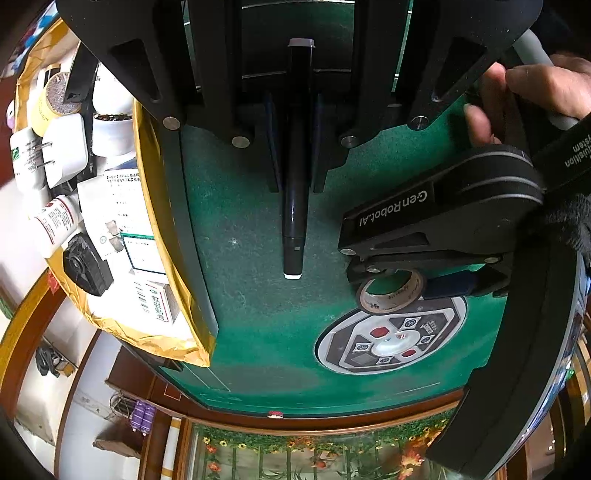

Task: Organize rigid objects

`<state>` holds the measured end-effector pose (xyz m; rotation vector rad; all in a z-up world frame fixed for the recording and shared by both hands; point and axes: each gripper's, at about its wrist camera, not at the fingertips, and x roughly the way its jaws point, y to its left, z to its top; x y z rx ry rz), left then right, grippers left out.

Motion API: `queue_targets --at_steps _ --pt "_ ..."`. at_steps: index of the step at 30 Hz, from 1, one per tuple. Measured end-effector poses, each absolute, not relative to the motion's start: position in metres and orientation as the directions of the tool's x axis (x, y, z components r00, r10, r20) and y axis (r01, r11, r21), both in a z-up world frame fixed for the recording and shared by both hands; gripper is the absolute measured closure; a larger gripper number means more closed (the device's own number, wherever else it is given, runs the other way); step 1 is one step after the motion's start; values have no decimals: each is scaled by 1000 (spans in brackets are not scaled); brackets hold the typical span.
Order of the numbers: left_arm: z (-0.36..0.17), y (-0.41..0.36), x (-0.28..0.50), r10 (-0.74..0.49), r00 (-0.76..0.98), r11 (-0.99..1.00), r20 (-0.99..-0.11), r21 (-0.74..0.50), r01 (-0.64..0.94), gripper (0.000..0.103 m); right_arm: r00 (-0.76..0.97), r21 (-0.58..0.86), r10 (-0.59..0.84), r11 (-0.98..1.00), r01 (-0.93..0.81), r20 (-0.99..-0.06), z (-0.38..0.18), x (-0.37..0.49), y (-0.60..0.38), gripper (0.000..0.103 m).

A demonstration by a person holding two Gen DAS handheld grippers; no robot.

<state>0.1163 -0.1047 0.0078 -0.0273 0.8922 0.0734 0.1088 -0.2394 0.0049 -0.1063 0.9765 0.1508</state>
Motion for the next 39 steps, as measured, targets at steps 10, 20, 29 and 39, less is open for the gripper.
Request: queue_targets --at_steps 10,20,29,39 --pt "8 -105 118 62 623 996 -780 7 -90 32 552 -30 66 986 -164 -831 5 109 -239 87" --pt "9 -111 115 68 637 997 -768 24 -77 45 549 23 106 988 -155 -829 5 109 -248 88" --pt "15 -116 112 100 663 995 -742 62 -81 45 587 61 136 988 -145 -798 13 103 -257 89" --pt "22 -113 109 97 688 995 -719 47 -91 45 608 113 182 982 -149 -773 26 97 -268 89"
